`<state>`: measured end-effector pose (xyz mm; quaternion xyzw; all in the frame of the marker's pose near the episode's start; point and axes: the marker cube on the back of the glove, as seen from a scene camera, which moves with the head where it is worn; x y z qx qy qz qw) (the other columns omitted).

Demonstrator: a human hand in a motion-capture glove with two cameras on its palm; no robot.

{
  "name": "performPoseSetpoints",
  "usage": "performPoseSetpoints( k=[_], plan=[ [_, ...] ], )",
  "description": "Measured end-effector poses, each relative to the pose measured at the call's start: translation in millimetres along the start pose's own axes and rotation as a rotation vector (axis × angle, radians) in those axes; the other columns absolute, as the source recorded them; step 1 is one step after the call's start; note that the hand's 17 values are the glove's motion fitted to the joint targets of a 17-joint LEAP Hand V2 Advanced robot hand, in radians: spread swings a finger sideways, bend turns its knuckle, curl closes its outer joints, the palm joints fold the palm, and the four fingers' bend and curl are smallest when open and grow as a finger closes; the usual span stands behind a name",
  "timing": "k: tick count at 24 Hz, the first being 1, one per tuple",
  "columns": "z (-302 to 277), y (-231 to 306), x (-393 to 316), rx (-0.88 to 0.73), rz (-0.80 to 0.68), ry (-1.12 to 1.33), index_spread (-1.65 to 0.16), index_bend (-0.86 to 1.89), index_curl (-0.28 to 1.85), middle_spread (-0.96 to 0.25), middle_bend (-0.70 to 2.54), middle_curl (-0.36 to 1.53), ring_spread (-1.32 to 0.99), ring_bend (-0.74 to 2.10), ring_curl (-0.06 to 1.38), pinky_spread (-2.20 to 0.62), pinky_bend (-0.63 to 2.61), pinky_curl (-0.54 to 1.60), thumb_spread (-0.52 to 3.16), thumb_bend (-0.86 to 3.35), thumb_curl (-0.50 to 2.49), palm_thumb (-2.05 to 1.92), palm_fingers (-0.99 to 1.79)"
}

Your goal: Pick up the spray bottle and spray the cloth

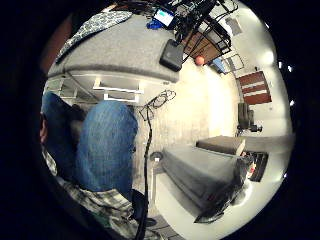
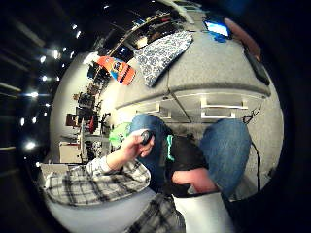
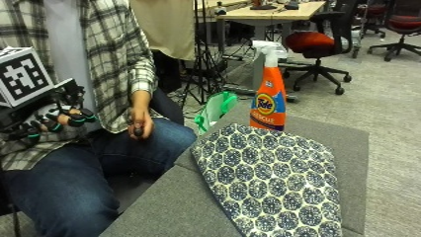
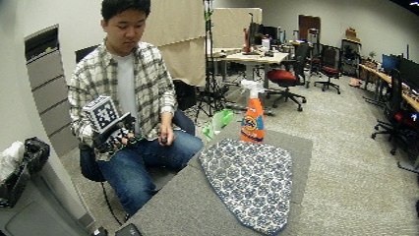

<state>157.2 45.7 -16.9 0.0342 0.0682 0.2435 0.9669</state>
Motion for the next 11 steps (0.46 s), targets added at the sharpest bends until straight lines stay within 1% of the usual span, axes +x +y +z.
performPoseSetpoints(
  k=[5,11],
  plan=[
    [-5.3,45.4,-11.4,0.035,0.002,0.006,-0.42,0.21,0.36,-0.16,0.19,0.31,0.05,0.18,0.29,0.2,0.29,0.28,1.04,-0.01,0.44,0.5,0.11],
    [-10.0,62.4,-16.3,0.076,0.0,0.001,-0.42,0.2,0.36,-0.16,0.18,0.31,0.06,0.18,0.28,0.21,0.28,0.28,1.05,-0.02,0.45,0.51,0.12]
  ],
)
